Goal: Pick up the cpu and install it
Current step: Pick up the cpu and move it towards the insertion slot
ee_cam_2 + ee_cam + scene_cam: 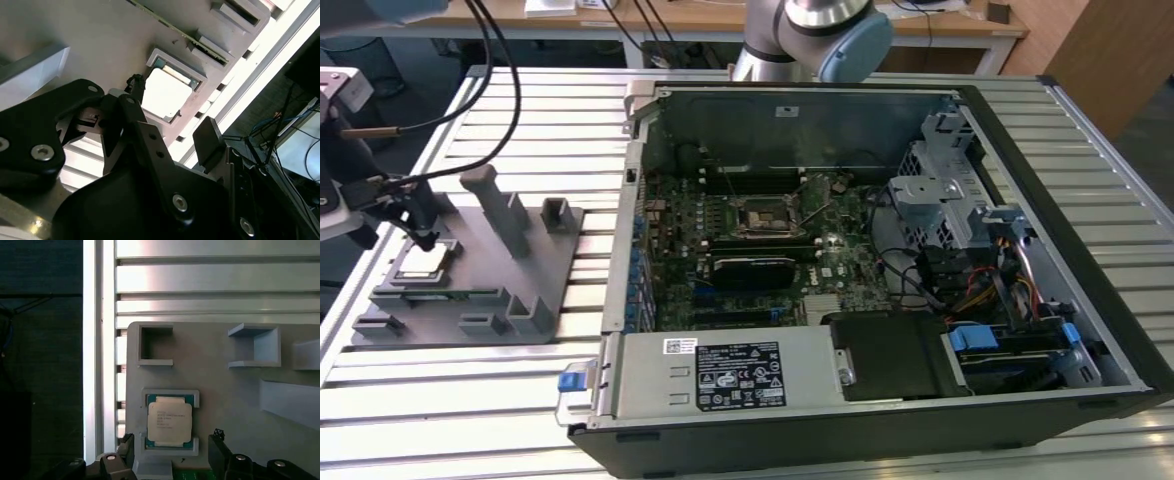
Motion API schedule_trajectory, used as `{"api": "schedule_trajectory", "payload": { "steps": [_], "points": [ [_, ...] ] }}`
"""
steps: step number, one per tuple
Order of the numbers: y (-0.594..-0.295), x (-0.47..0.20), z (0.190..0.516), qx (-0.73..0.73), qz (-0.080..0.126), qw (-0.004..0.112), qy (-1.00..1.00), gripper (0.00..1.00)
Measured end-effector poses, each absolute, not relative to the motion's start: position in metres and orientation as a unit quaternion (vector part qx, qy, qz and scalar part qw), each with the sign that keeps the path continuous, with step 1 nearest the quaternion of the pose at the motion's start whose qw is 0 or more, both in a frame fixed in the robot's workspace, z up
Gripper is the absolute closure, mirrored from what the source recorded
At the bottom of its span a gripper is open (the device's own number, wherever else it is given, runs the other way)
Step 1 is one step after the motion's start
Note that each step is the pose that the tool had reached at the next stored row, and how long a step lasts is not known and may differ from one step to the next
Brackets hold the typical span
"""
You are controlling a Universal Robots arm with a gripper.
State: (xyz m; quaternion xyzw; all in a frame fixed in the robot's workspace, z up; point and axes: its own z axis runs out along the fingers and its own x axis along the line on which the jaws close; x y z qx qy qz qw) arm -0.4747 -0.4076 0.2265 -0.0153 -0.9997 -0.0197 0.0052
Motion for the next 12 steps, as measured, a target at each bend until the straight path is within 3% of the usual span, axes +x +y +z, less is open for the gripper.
{"api": "schedule_trajectory", "payload": {
  "steps": [3, 4, 12],
  "points": [
    [-0.407, -0.475, 0.222, -0.016, -0.02, 0.005, -1.0, 0.29],
    [-0.406, -0.475, 0.22, -0.016, -0.02, 0.005, -1.0, 0.22],
    [-0.403, -0.475, 0.209, -0.017, -0.02, 0.005, -1.0, 0.22]
  ]
}}
